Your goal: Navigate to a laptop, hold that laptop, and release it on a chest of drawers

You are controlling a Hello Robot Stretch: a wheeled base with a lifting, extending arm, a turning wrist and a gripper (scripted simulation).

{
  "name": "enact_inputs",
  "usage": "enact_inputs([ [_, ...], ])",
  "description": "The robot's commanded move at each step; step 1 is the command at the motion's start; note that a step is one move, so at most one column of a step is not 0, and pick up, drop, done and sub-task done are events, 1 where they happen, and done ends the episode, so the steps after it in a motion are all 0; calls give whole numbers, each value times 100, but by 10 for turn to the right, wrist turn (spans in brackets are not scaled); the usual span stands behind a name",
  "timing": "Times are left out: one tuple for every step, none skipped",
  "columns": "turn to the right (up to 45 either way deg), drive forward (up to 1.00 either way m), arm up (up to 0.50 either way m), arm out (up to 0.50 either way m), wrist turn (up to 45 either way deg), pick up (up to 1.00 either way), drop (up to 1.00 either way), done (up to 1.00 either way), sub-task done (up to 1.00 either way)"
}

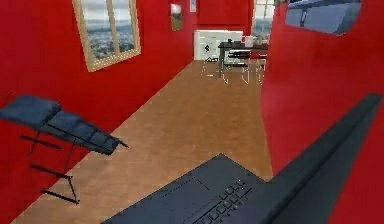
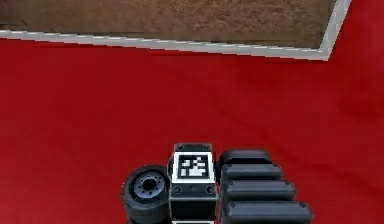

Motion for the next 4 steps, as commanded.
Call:
enact_inputs([
  [0,100,0,0,0,0,0,0,0],
  [0,100,0,0,0,0,0,0,0],
  [0,100,0,0,0,0,0,0,0],
  [0,100,0,0,0,0,0,0,0],
])
